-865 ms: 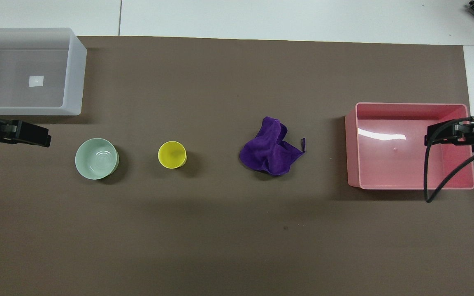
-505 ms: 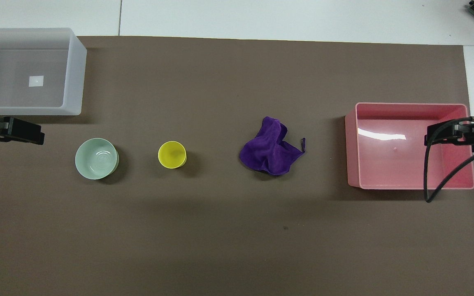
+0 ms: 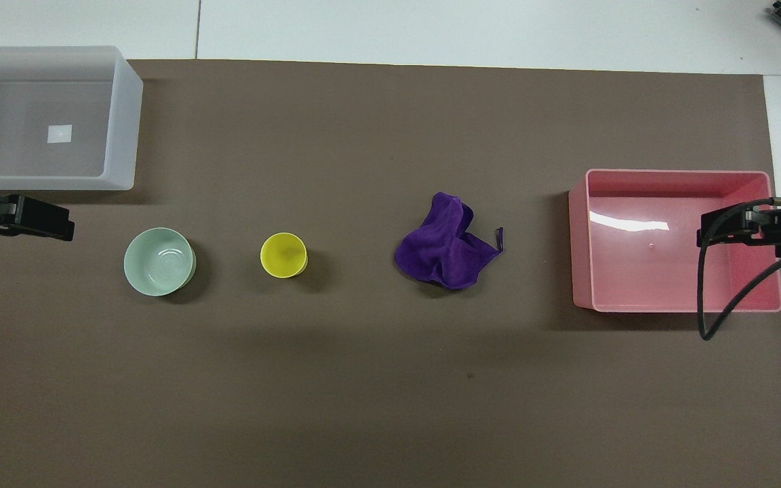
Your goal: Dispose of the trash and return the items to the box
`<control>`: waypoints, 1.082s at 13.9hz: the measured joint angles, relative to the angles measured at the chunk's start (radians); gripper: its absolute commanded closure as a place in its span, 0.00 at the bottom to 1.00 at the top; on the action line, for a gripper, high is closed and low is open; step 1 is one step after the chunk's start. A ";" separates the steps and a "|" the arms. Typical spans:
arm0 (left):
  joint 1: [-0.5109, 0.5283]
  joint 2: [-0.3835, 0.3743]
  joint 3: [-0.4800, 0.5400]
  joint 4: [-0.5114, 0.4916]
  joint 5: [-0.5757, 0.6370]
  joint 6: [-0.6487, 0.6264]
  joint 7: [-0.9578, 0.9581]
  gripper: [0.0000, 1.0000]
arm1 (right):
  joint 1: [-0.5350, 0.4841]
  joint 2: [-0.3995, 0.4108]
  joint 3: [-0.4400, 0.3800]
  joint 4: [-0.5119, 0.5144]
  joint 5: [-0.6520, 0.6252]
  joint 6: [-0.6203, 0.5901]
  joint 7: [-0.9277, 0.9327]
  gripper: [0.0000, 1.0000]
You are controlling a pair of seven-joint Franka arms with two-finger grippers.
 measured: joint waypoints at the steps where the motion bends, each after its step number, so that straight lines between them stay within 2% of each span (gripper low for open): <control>1: 0.000 0.000 0.001 -0.001 0.000 0.002 0.000 0.00 | -0.001 -0.007 -0.002 0.005 0.000 -0.009 0.000 0.00; 6: 0.031 -0.004 0.004 -0.013 0.000 0.030 -0.001 0.00 | -0.004 -0.017 -0.006 0.004 0.000 -0.015 0.000 0.00; 12: 0.044 -0.050 0.004 -0.147 0.000 0.122 -0.001 0.00 | -0.004 -0.017 -0.006 -0.002 0.000 -0.015 -0.018 0.00; 15: 0.048 -0.066 0.004 -0.181 0.000 0.151 -0.001 0.00 | 0.000 -0.019 -0.003 -0.028 0.001 0.022 -0.063 0.00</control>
